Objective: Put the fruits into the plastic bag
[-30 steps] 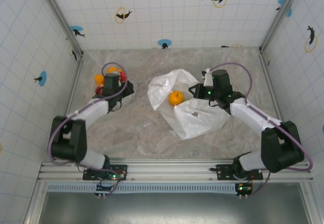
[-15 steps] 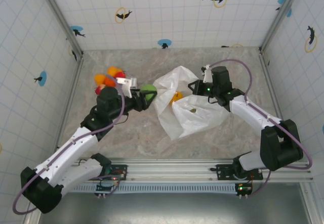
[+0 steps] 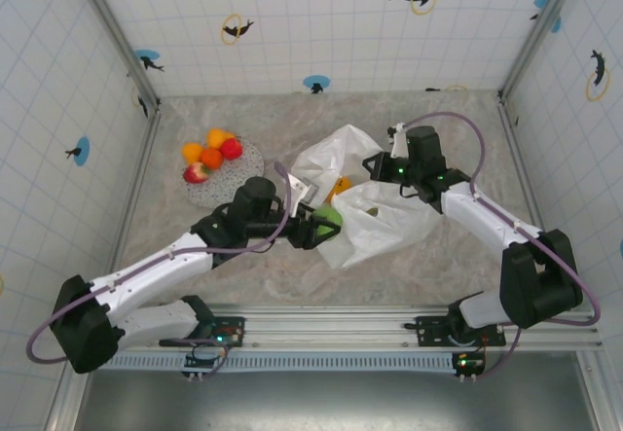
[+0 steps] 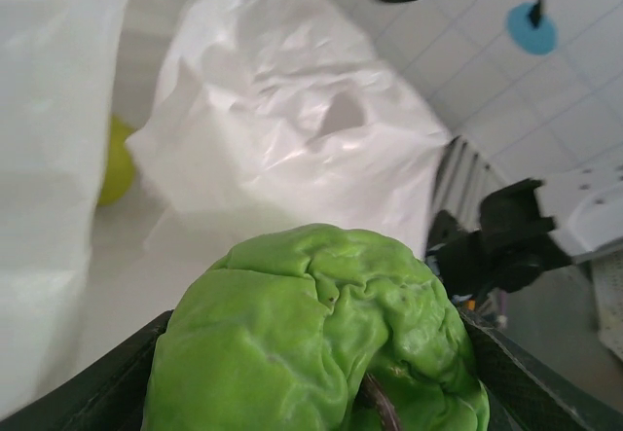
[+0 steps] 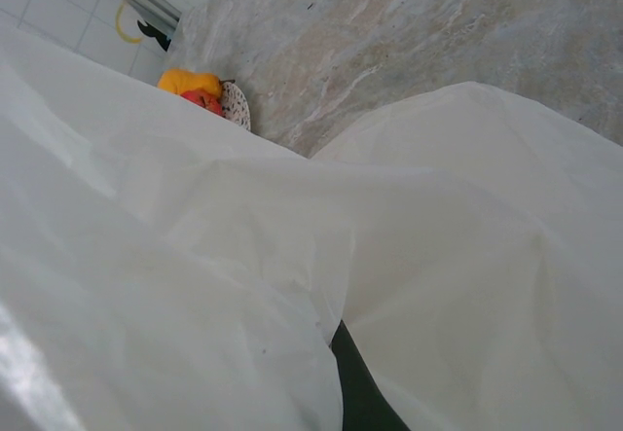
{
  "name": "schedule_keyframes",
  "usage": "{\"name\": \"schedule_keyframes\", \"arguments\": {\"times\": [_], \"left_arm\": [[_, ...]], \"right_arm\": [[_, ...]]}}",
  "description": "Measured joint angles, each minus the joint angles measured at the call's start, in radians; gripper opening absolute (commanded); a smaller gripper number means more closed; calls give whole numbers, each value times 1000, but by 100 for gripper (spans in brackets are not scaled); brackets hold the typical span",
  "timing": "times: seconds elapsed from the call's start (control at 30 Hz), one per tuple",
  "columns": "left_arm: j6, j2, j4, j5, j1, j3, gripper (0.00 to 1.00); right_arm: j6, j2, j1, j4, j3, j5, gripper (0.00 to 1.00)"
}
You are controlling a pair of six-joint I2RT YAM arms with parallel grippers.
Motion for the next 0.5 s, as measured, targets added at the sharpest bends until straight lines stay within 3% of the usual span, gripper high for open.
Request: {"name": "schedule_keyframes", "arguments": {"times": [0.3, 0.5], "left_arm": [[25, 88, -69, -234, 2, 23, 54], [21, 145, -33, -324, 2, 28, 54]], "right_arm": [[-5, 0, -9, -24, 3, -2, 0], [24, 0, -23, -5, 1, -46, 0]]}}
